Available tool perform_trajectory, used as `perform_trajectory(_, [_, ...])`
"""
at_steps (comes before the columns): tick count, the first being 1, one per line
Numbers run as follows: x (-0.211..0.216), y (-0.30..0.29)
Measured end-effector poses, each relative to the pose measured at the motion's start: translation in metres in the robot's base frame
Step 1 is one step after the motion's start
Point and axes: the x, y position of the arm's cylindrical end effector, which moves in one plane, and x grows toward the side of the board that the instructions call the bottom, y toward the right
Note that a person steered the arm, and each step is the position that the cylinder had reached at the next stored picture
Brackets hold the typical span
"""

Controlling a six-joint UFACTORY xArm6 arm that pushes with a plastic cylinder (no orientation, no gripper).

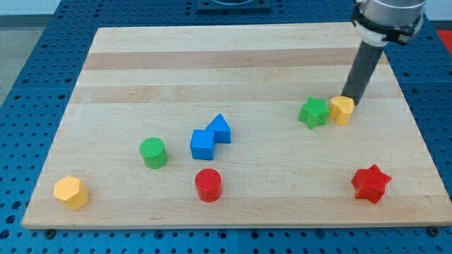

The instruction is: Slide the green star right to the blue blocks

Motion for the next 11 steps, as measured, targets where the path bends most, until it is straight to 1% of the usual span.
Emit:
perform_trajectory(1, [0.017,-0.024])
perform_trajectory(4, [0.019,-0.138])
perform_trajectory(5, [0.018,-0.149])
perform_trajectory(6, [0.018,-0.134])
perform_trajectory(7, [0.018,-0.094])
perform_trajectory(9, [0.018,-0.07])
perform_trajectory(11, [0.021,-0.064])
